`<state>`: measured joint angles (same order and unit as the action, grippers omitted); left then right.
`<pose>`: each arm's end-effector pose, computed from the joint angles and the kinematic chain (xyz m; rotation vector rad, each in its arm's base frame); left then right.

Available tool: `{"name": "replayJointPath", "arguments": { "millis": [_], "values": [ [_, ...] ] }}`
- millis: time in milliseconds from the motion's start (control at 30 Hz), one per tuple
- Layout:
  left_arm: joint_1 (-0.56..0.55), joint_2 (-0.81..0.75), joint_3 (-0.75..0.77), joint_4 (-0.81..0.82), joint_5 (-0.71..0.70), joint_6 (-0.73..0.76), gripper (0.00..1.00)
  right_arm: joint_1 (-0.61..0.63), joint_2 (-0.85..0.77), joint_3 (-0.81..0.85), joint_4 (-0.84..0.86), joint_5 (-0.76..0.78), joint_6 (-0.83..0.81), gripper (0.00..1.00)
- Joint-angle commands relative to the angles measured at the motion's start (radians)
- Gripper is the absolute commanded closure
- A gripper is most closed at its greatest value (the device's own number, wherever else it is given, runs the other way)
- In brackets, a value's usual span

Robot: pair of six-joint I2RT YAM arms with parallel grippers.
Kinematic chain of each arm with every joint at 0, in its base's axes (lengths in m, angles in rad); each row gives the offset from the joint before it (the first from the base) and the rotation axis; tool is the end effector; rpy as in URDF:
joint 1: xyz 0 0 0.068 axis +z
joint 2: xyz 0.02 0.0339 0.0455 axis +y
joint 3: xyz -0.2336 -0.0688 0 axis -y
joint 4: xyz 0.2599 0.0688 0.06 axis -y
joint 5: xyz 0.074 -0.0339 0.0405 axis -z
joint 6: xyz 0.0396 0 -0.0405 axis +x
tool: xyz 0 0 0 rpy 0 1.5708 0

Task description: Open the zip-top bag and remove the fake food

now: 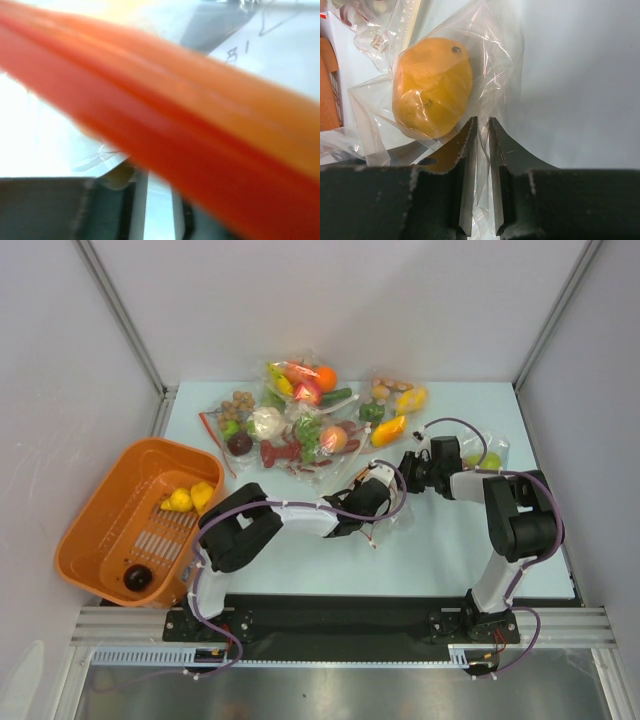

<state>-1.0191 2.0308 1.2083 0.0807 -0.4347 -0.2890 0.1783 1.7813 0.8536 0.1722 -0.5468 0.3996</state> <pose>0.2372 -0.3537 0.0989 0.5931 2.1583 -0.2059 0.3420 0.0825 0.0960 -0.0234 2.3691 0.9216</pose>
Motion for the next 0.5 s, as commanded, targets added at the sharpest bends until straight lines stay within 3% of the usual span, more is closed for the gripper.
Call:
{"name": "replayJointPath", "arguments": {
  "millis": [0, 67, 133, 467],
  "values": [
    [-0.007, -0.037, 0.014, 0.03, -0.029, 0.008, 0.8, 0.006, -0.04, -0.007, 0.01, -0.012, -0.004, 0.8],
    [-0.007, -0.064, -0.007, 0.063, -0.042, 0.008, 0.94, 0.006, -0.042, -0.007, 0.006, -0.012, -0.007, 0.8],
    [-0.007, -0.11, -0.044, 0.091, -0.045, 0.007, 0.99, 0.004, -0.04, -0.007, 0.004, -0.01, -0.011, 0.8],
    [0.011, -0.309, -0.177, 0.123, 0.017, -0.044, 1.0, 0.001, -0.039, -0.005, 0.003, -0.015, -0.016, 0.8]
  ]
}}
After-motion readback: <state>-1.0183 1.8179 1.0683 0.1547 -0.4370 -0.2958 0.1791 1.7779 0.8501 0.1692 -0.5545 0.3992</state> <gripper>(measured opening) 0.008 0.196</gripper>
